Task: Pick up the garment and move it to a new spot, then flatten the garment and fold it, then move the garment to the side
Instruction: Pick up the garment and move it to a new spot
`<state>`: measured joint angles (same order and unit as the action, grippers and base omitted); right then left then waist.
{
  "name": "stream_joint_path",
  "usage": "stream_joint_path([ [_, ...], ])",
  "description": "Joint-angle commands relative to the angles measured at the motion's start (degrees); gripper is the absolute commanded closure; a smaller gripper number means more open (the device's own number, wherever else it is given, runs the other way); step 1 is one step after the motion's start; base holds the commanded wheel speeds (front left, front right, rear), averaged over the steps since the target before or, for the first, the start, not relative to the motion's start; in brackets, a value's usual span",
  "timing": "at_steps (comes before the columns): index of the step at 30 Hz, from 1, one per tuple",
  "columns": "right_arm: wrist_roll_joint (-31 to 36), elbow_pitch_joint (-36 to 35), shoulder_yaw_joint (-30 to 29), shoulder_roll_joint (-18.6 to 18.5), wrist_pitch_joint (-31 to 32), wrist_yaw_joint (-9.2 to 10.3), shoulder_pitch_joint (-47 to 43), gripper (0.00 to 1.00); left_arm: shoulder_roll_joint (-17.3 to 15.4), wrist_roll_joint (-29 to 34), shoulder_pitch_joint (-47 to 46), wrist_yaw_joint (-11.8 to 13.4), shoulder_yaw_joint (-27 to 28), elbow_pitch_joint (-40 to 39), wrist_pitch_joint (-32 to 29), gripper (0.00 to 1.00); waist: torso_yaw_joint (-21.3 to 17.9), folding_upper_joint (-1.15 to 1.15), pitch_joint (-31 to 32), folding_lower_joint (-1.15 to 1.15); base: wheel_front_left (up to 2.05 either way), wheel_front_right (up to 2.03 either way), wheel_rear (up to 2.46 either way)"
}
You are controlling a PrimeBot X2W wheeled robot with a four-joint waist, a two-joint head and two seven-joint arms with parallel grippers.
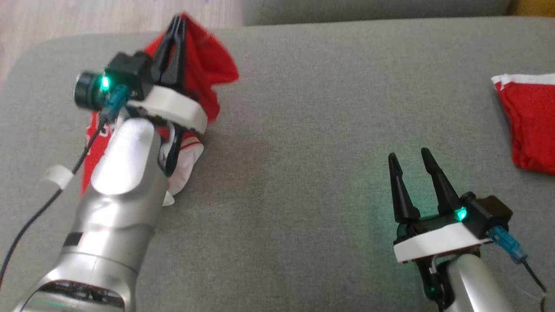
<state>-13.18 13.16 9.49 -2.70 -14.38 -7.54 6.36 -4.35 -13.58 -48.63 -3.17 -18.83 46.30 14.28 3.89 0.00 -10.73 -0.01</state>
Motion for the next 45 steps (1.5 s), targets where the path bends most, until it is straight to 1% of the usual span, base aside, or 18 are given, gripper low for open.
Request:
stream_joint_path([
  [1, -0.57, -1.4, 1.47, -0.18, -0.62, 0.05, 0.15, 0.0, -2.62, 0.19, -2.45, -0.57, 0.84, -6.3, 0.58, 1.0, 0.31, 0.0, 1.59, 0.01, 0.0, 0.0, 0.0],
  [4, -1.29, -1.31, 2.09, -0.18, -0.62, 0.05, 0.27, 0.0, -3.84, 0.31, -2.62, -1.44, 0.03, -13.48, -0.47, 1.0, -0.37, 0.0, 2.2, 0.01, 0.0, 0.0, 0.0],
  [9, -2.63, -1.41, 3.42, -0.18, -0.62, 0.05, 0.6, 0.0, -5.76, 0.17, -2.1, -2.24, -1.26, -24.78, -4.57, 1.0, -2.68, 0.0, 2.39, 0.01, 0.0, 0.0, 0.0],
  [10, -2.63, -1.41, 3.42, -0.18, -0.62, 0.05, 0.6, 0.0, -5.76, 0.17, -2.1, -2.24, -1.26, -24.78, -4.57, 1.0, -2.68, 0.0, 2.39, 0.01, 0.0, 0.0, 0.0],
  [12, -3.05, -1.57, 3.74, -0.18, -0.62, 0.05, 0.85, 0.0, -6.34, 0.24, -1.67, -2.37, -1.82, -28.4, -5.96, 1.0, -3.98, 0.0, 2.37, 0.01, 0.0, 0.0, 0.0],
  [19, -3.81, -1.88, 3.89, -0.18, -0.62, 0.05, 1.66, 0.0, -6.31, -0.09, -0.51, -2.82, -4.3, -37.91, -7.98, 1.0, -9.59, 0.0, 1.99, 0.01, 0.0, 0.0, 0.0],
  [22, -4.09, -2.02, 4.29, -0.18, -0.62, 0.05, 2.04, 0.0, -5.83, -0.36, -0.97, -3.01, -5.42, -40.49, -8.64, 1.0, -12.32, 0.0, 1.45, 0.01, 0.0, 0.0, 0.0],
  [25, -4.28, -2.37, 5.06, -0.18, -0.62, 0.05, 2.63, 0.0, -5.93, -0.06, -2.07, -3.16, -6.46, -41.4, -9.71, 1.0, -15.5, 0.0, 0.47, 0.01, 0.0, 0.0, 0.0],
  [29, -4.79, -3.44, 6.55, -0.18, -0.62, 0.05, 3.34, 0.0, -6.66, 0.81, -3.89, -3.37, -7.81, -39.9, -10.87, 1.0, -19.9, 0.0, -1.47, 0.01, 0.0, 0.0, 0.0],
  [32, -5.28, -4.36, 7.71, -0.18, -0.62, 0.05, 3.83, 0.0, -8.01, 1.79, -5.86, -3.55, -8.49, -35.66, -11.17, 1.0, -22.99, 0.0, -3.53, 0.01, 0.0, 0.0, 0.0],
  [38, -6.65, -6.14, 10.67, -0.18, -0.62, 0.05, 4.93, 0.0, -11.53, 5.18, -12.84, -3.86, -10.05, -20.98, -10.09, 1.0, -27.85, 0.0, -8.27, 0.01, 0.0, 0.0, 0.0],
  [43, -7.72, -6.82, 12.98, -0.18, -0.62, 0.05, 5.34, 0.0, -13.35, 8.02, -18.3, -3.78, -11.7, -7.67, -8.06, 1.0, -30.21, 0.0, -10.91, 0.01, 0.0, 0.0, 0.0],
  [44, -7.86, -6.95, 13.21, -0.18, -0.62, 0.05, 5.32, 0.0, -13.37, 8.12, -19.01, -3.45, -11.62, -5.16, -7.78, 0.52, -30.41, 0.0, -11.22, 0.01, 0.0, 0.0, 0.0],
  [45, -7.92, -7.03, 13.32, -0.18, -0.62, 0.05, 5.26, 0.0, -13.33, 8.24, -19.55, -3.14, -11.64, -2.74, -7.69, 0.0, -30.48, 0.0, -11.44, 0.01, 0.0, 0.0, 0.0],
])
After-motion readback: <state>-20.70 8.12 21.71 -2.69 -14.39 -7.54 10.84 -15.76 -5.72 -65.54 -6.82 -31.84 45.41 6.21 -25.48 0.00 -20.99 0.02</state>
